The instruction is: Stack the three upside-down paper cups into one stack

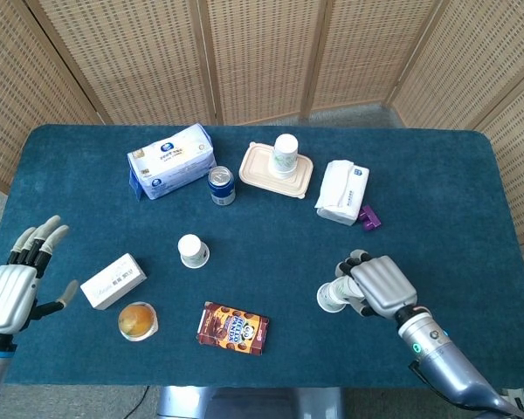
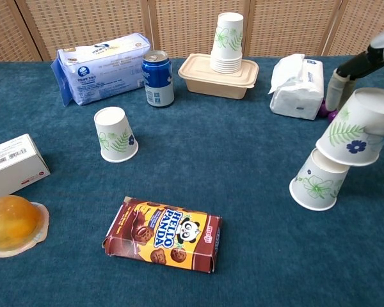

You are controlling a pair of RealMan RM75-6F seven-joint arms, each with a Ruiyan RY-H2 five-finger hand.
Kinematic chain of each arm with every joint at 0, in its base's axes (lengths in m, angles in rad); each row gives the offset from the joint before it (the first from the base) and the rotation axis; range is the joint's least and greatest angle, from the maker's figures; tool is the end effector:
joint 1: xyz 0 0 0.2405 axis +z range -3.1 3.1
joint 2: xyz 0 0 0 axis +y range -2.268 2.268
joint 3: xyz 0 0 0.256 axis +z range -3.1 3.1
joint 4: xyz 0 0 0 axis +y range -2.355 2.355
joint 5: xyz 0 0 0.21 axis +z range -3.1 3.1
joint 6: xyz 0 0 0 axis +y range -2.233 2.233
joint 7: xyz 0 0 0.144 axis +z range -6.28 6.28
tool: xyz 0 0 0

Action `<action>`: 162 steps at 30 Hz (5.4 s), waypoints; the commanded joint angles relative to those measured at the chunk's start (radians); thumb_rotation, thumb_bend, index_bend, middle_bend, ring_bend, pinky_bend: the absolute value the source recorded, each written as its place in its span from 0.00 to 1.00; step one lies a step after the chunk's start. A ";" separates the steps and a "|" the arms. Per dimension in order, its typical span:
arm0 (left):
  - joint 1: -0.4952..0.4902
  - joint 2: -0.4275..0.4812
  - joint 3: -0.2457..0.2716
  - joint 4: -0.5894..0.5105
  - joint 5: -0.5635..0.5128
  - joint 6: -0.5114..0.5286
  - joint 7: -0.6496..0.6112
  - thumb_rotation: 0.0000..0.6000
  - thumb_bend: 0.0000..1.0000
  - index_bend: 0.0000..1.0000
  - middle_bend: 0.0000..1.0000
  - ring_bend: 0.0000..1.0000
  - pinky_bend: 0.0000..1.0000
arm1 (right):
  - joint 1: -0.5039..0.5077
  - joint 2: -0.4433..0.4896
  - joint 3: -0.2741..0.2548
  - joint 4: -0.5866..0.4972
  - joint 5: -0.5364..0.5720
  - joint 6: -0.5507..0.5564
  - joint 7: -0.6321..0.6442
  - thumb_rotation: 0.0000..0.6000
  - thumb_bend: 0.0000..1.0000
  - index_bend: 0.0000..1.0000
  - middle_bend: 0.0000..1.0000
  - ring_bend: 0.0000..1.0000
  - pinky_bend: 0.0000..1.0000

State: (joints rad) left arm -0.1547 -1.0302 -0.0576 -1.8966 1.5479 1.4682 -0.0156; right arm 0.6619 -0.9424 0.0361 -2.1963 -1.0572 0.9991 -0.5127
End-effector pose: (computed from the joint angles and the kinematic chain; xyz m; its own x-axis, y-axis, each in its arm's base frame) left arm -0.2391 0.1944 0.1607 0.2017 0.0171 0.9793 0.9694 -0.1459 -0.1972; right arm -0.1384 -0.2537 0.1065 0.5512 -0.3637 0.7509 -0.8207 -0.3985 0.4094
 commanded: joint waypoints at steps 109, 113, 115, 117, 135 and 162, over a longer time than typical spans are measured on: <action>0.047 0.027 0.029 0.018 0.023 0.040 -0.037 1.00 0.41 0.02 0.00 0.00 0.01 | 0.060 -0.262 -0.068 0.238 0.110 -0.034 -0.021 1.00 0.38 0.38 0.40 0.22 0.54; 0.045 0.025 0.028 0.018 0.024 0.037 -0.036 1.00 0.41 0.02 0.00 0.00 0.01 | 0.073 -0.257 -0.057 0.219 0.112 -0.043 -0.026 1.00 0.38 0.38 0.40 0.22 0.54; 0.044 0.025 0.028 0.018 0.026 0.036 -0.036 1.00 0.41 0.02 0.00 0.00 0.01 | 0.085 -0.255 -0.048 0.207 0.121 -0.052 -0.032 1.00 0.38 0.37 0.39 0.22 0.54; 0.042 0.024 0.027 0.017 0.028 0.035 -0.035 1.00 0.41 0.02 0.00 0.00 0.01 | 0.105 -0.254 -0.036 0.195 0.137 -0.065 -0.044 1.00 0.38 0.37 0.39 0.22 0.54; 0.049 0.019 0.030 0.033 0.028 0.038 -0.052 1.00 0.41 0.02 0.00 0.00 0.01 | 0.311 -0.351 0.059 0.300 0.375 -0.162 -0.086 1.00 0.38 0.35 0.38 0.22 0.54; 0.044 0.017 0.028 0.043 0.022 0.026 -0.060 1.00 0.41 0.02 0.00 0.00 0.01 | 0.497 -0.405 -0.006 0.393 0.643 -0.156 -0.158 1.00 0.38 0.02 0.13 0.00 0.45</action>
State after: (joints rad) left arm -0.1105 -1.0137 -0.0295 -1.8528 1.5700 1.4942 -0.0760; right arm 1.1564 -1.3540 0.0360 -1.7954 -0.4183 0.8384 -0.6684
